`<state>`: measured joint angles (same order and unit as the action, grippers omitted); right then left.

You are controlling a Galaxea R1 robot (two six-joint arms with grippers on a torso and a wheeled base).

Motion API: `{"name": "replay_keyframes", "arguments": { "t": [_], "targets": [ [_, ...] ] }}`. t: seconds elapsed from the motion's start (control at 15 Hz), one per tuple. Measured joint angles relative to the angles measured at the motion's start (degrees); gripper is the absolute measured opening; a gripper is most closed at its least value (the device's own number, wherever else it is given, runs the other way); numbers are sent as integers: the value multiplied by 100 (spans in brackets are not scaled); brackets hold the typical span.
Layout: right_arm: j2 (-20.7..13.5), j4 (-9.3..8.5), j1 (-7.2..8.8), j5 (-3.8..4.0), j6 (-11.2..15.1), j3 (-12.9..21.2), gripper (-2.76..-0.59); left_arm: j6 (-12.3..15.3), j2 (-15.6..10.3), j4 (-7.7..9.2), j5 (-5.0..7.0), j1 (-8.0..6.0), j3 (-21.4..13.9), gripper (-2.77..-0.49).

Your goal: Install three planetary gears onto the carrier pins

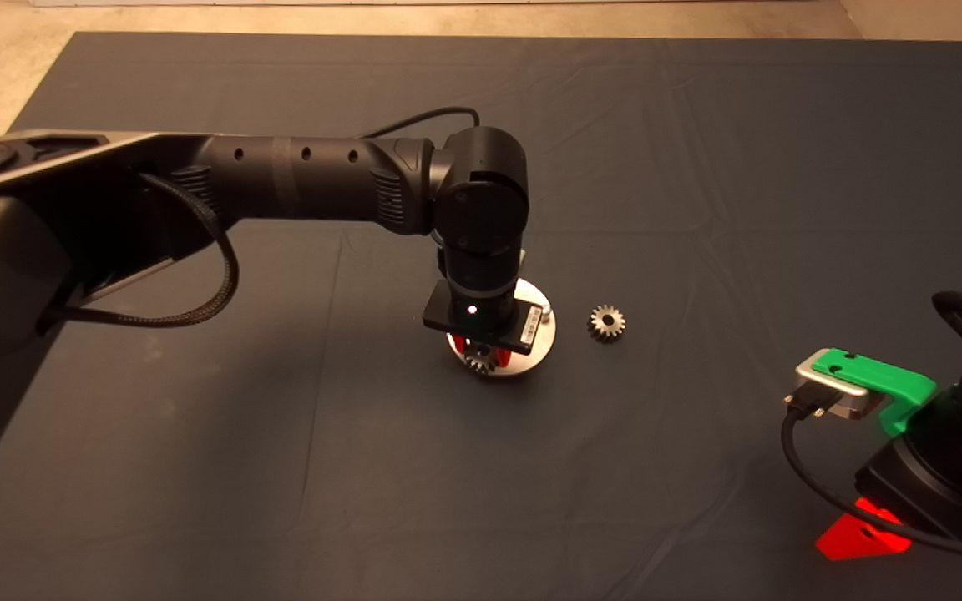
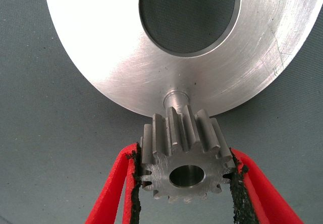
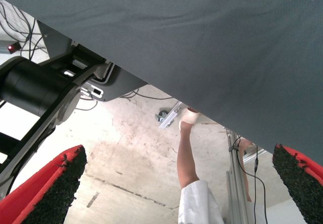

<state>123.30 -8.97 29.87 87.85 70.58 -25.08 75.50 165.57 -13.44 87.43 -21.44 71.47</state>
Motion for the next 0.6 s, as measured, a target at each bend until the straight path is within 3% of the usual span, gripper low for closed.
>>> {"name": "replay_keyframes", "arguments": {
  "t": [0.6],
  "targets": [
    [0, 0, 1, -2, 0, 0, -61, -88, 35, 2, 5, 0, 82, -232]
  ]
}}
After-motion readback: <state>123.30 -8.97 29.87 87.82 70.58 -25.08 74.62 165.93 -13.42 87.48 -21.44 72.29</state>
